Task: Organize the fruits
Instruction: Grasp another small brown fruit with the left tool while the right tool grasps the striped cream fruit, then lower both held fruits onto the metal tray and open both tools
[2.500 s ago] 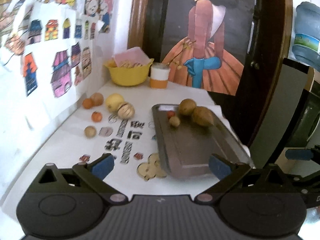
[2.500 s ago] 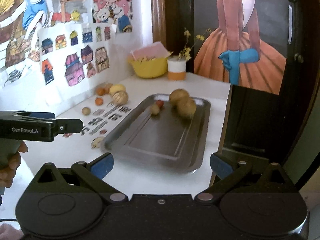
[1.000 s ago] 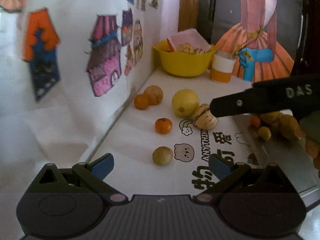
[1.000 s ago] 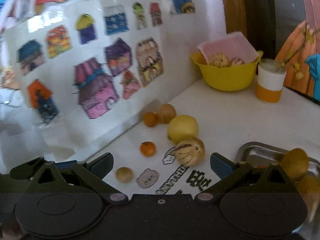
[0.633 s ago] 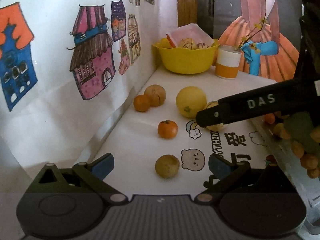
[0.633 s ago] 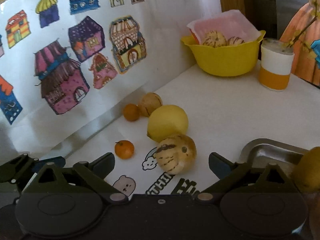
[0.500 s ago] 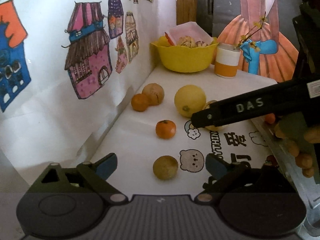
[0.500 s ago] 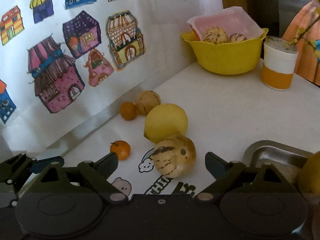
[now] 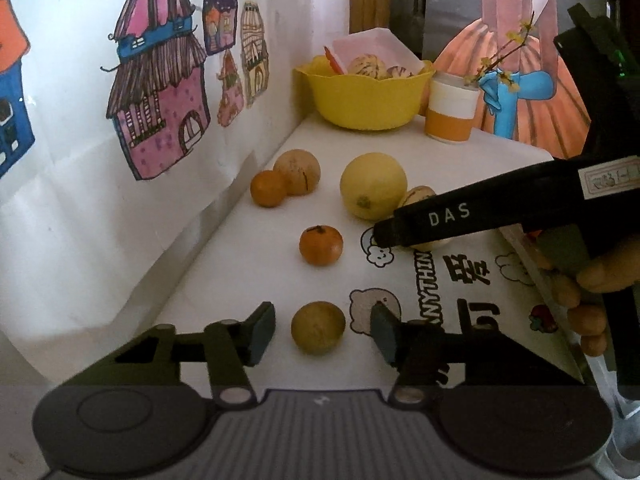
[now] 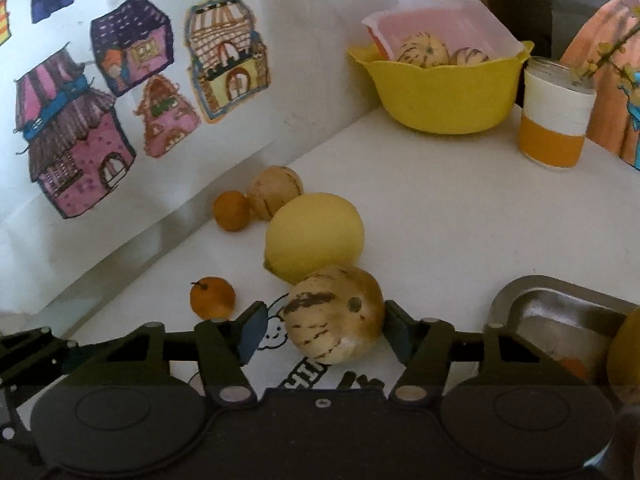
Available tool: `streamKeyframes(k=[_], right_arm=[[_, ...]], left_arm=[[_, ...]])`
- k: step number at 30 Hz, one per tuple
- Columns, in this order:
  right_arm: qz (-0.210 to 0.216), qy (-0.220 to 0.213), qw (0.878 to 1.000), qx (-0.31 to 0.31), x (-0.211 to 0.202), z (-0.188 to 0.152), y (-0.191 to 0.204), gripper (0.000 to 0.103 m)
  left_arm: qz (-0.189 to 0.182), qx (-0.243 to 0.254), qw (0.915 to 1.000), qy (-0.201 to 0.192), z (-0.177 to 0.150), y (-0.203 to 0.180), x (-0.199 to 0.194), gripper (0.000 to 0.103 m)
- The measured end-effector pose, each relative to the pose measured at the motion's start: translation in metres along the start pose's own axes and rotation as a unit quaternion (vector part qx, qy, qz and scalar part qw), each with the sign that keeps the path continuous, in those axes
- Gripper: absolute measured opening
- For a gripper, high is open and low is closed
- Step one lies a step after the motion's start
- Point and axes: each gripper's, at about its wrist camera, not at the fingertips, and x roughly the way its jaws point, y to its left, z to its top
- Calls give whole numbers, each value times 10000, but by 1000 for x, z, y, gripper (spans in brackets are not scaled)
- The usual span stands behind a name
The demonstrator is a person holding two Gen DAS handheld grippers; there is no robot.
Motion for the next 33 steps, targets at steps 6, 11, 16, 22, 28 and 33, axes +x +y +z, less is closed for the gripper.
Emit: streamKeyframes(k=[6, 11, 16, 22, 28, 33], right_arm=[[-41, -84, 9999, 66, -1, -1, -2, 52], [60, -50, 9999, 145, -6, -4, -2, 52], [297, 17, 9994, 199, -18, -10, 1, 51], [530, -94, 9983, 214, -50, -21, 5, 51], [637, -382, 9967, 336, -101, -43, -8, 51], [487, -577, 9956, 552, -146, -70, -43, 51]], left_arm=[[26, -177, 9998, -65, 0, 3, 0, 32], [49, -248, 9996, -104, -3, 2, -4, 30], [34, -256, 9996, -100, -4, -1, -13, 30], [6, -219, 9996, -187, -4, -8, -32, 30], [-245, -272, 9991, -227, -1, -28, -48, 30], [-502, -171, 9982, -287, 8, -59, -51, 30]])
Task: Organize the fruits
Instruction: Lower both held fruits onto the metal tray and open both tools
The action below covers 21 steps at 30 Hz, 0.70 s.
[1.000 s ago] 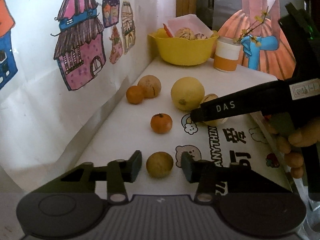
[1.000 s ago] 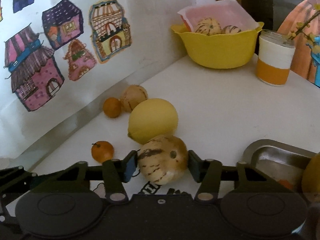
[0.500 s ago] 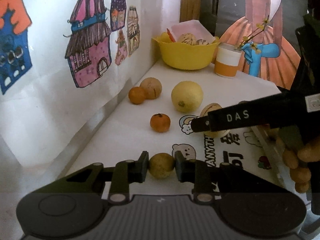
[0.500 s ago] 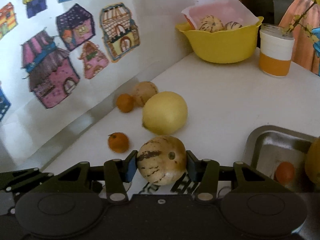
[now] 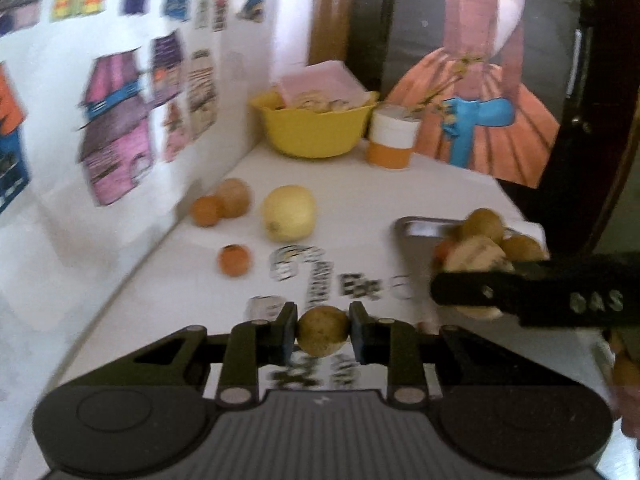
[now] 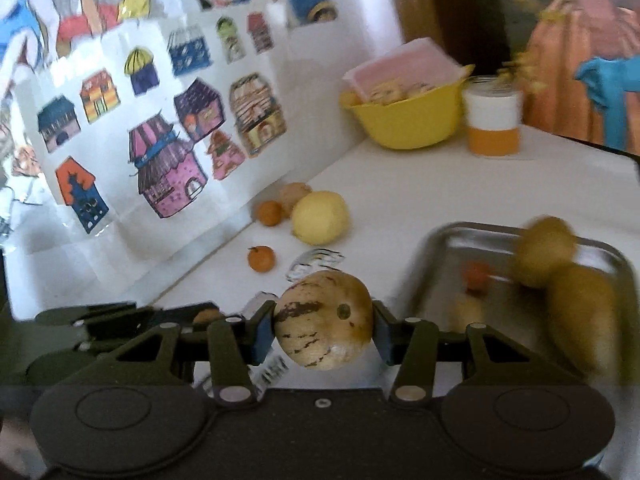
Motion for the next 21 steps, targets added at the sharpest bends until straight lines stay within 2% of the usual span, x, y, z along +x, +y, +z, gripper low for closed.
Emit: streamKeyframes(k=[5, 9, 17, 21], right_arm=[[-404, -241, 9989, -3, -38, -19, -31, 51], [-615, -359, 9975, -10, -54, -33, -50, 51], [-1053, -446, 9930, -311, -54, -54, -75, 51], [-1074, -433, 9928, -304, -48, -58, -85, 51]], left_arm=[[-337, 131, 9993, 20, 8, -40, 12, 30], [-569, 45, 9983, 138, 9, -64, 29, 30], [-600, 216, 9975, 295, 10, -100, 54, 30], [-527, 247, 9977, 354, 9, -106, 63, 30]])
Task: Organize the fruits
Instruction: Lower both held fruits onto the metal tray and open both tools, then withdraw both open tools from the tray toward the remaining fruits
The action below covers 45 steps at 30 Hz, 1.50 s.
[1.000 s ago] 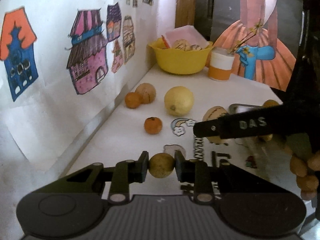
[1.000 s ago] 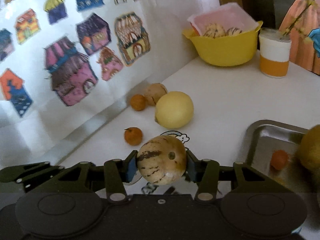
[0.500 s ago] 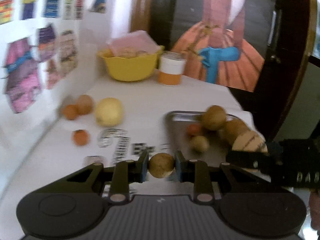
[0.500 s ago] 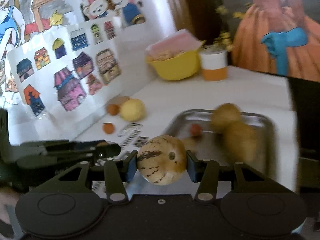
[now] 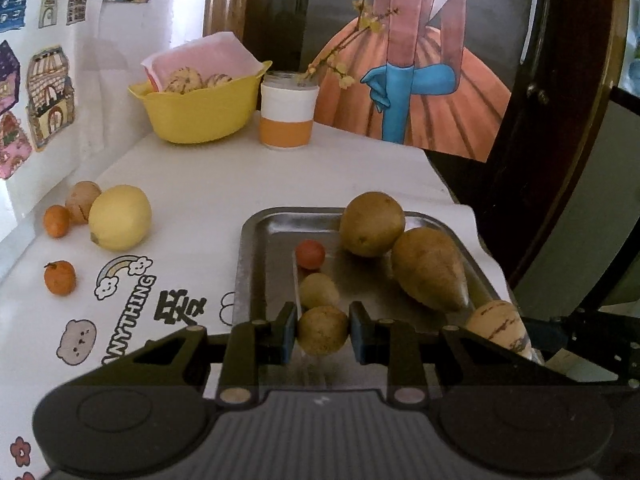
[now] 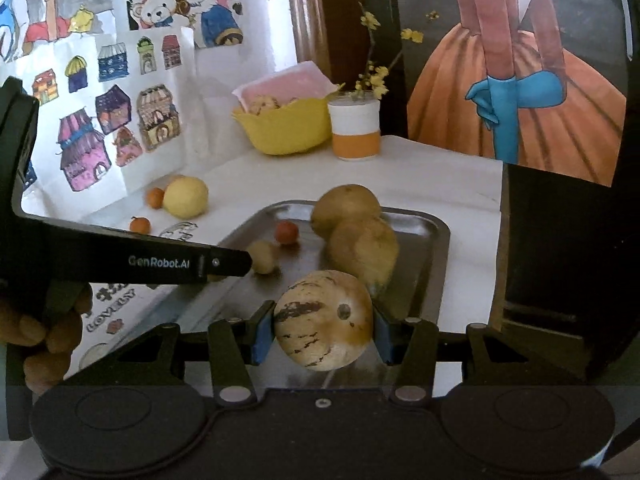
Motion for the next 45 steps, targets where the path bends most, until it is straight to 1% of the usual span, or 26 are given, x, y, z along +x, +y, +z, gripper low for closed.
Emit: streamKeyframes(k=[10, 18, 23, 29, 31, 33, 34, 36, 38, 40, 41, 42, 45], right_arm=[[80, 30, 9999, -64, 15, 1, 0, 51], [19, 135, 9998, -129, 20, 2, 3, 51], [0, 214, 9997, -95, 22, 2, 2, 52], [-32, 231, 9996, -128, 24, 3, 2, 52], [-65, 212, 9997, -108, 23, 3, 3, 53], [-46, 183, 9998, -91, 21, 3, 3, 55], [-40, 155, 9998, -87, 18, 3, 4, 59], [-83, 103, 9999, -104, 14, 2, 5, 61], [-119, 13, 9999, -62, 6, 1, 6, 64], [-152, -101, 9998, -7, -5, 1, 7, 70], [-182, -163, 9997, 8, -10, 1, 7, 73], [-213, -235, 9995, 20, -16, 1, 8, 75], [-308, -466, 9984, 44, -38, 1, 12, 87]], left_arm=[[138, 27, 9999, 75, -2, 1, 12, 30], [114, 21, 9999, 75, -3, 0, 15, 30], [75, 3, 9999, 141, -4, 2, 18, 30], [40, 72, 9998, 205, -3, 1, 18, 30], [37, 24, 9997, 222, -3, 1, 16, 32], [-4, -7, 9997, 232, -2, 2, 13, 38], [-11, 4, 9998, 223, -2, 1, 11, 41], [22, 9, 9999, 167, -1, 1, 4, 58], [-3, -58, 10000, 60, -1, 1, -5, 65], [-25, -112, 9999, -42, 0, 2, -15, 72], [-15, -136, 9999, -103, 0, 3, -21, 79], [13, -164, 9997, -195, -1, 3, -29, 86], [32, -166, 9989, -427, -3, 4, -50, 96]])
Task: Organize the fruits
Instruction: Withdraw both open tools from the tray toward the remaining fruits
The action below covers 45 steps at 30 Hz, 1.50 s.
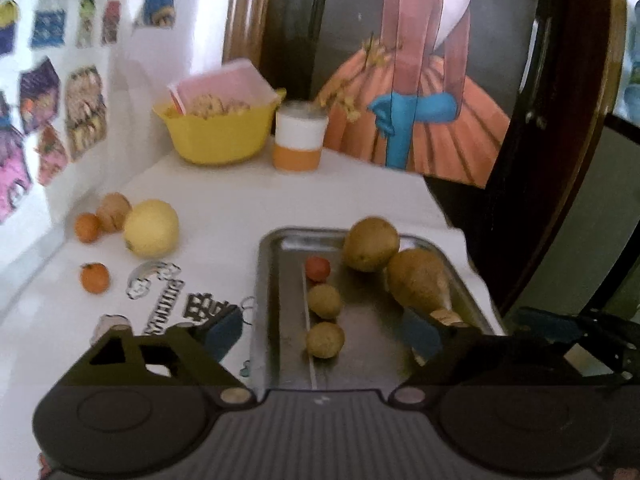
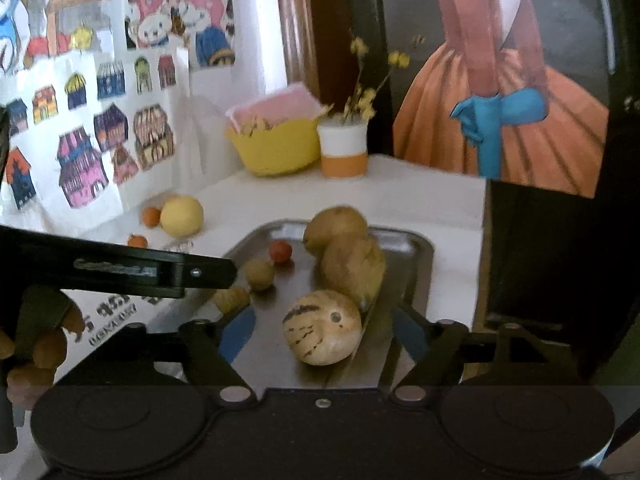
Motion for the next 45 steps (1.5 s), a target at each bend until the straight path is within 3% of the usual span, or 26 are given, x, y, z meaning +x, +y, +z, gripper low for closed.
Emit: streamKeyframes(k=[2, 5, 15, 24, 31, 37, 45], right_arm=[[-65, -147, 9999, -16, -14, 1, 4, 93], [-171, -344, 9992, -75, -35, 1, 11, 102], [-196, -366, 9991, -131, -93, -12, 38, 102], [223, 311, 9992, 109, -117, -48, 71, 102], [624, 678, 9957, -35, -117, -55, 110, 102], [1101, 970, 9890, -169, -96, -35, 147, 102], [1500, 898, 9843, -228, -55, 35, 182, 102]], left_arm=[[21, -13, 9999, -125, -1, 1, -15, 102], [33, -114, 9996, -253, -4, 6, -37, 102], [60, -385, 9984, -416, -34, 31, -101, 102], [221, -433, 9987, -119, -82, 61, -139, 102], [552, -405, 9976, 25, -103, 95, -163, 102], [824, -371, 9959, 81, -107, 123, -175, 102], [1092, -477, 9928, -71, -89, 154, -175, 102]])
